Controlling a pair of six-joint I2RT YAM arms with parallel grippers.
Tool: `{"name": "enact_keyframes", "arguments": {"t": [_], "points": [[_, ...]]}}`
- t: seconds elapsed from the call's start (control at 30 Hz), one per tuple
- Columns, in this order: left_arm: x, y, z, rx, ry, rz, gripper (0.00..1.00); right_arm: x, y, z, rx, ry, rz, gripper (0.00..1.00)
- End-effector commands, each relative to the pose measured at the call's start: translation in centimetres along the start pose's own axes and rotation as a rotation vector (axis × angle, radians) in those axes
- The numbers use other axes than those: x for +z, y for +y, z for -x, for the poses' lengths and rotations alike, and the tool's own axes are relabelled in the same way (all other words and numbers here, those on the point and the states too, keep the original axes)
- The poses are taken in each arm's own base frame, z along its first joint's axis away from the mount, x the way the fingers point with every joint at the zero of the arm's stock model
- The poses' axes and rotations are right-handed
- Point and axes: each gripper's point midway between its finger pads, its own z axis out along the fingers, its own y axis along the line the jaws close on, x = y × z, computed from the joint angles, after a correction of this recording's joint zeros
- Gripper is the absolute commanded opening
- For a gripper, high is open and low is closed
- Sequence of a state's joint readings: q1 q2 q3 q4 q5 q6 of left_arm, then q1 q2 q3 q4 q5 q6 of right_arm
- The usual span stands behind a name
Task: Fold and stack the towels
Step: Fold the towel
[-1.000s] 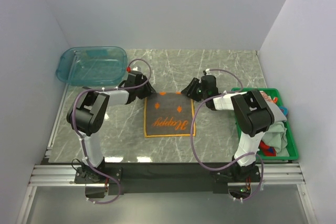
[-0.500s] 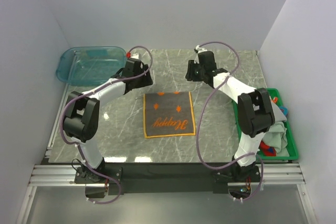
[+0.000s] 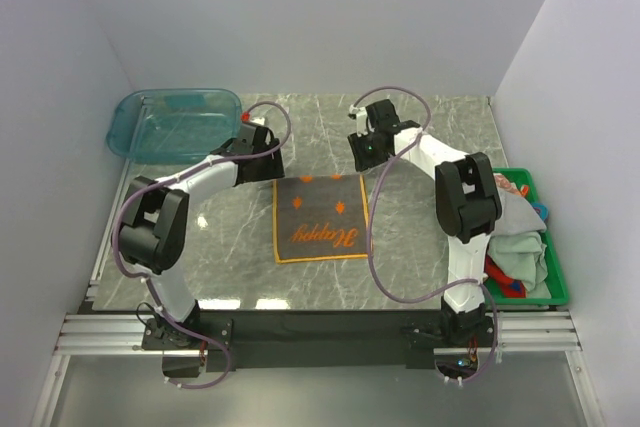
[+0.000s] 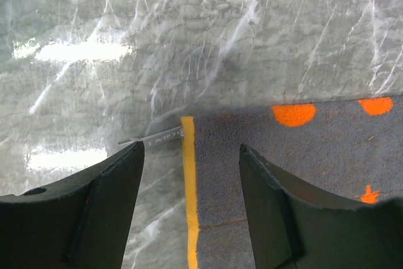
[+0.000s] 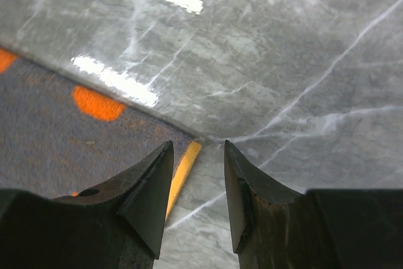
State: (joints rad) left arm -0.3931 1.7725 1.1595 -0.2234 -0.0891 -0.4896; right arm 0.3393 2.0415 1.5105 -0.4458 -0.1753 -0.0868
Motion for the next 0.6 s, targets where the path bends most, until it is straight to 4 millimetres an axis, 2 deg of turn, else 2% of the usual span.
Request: {"name": "enact_keyframes", "arguments": {"t": [0.0, 0.1, 0.13, 0.37, 0.57], "points": [[-1.8, -0.5, 1.5, 0.016, -0.053, -0.022, 0.67, -1.5, 0.3, 1.9, -0.134, -0.019, 0.054, 0.45], [-1.9, -0.4, 1.5, 0.014, -0.055, -0.018, 0.67, -1.4, 0.7, 2.0, -0.184, 0.018, 0.097, 0.46], [-2.0, -0.5, 1.6, 0.015, -0.057, -0.020, 0.68, -1.3, 0.8, 1.3, -0.203, 0.052, 0.108, 0.46], [-2.0, -0.6, 1.6, 0.016, -0.052, -0.018, 0.68, -0.7, 1.3, -0.1, -0.266, 0.115, 0.177, 0.46], [-2.0, -0.8, 1.5, 0.020, -0.049, -0.020, 0.68, -0.1, 1.2, -0.6, -0.286, 0.149, 0.183, 0.46]]}}
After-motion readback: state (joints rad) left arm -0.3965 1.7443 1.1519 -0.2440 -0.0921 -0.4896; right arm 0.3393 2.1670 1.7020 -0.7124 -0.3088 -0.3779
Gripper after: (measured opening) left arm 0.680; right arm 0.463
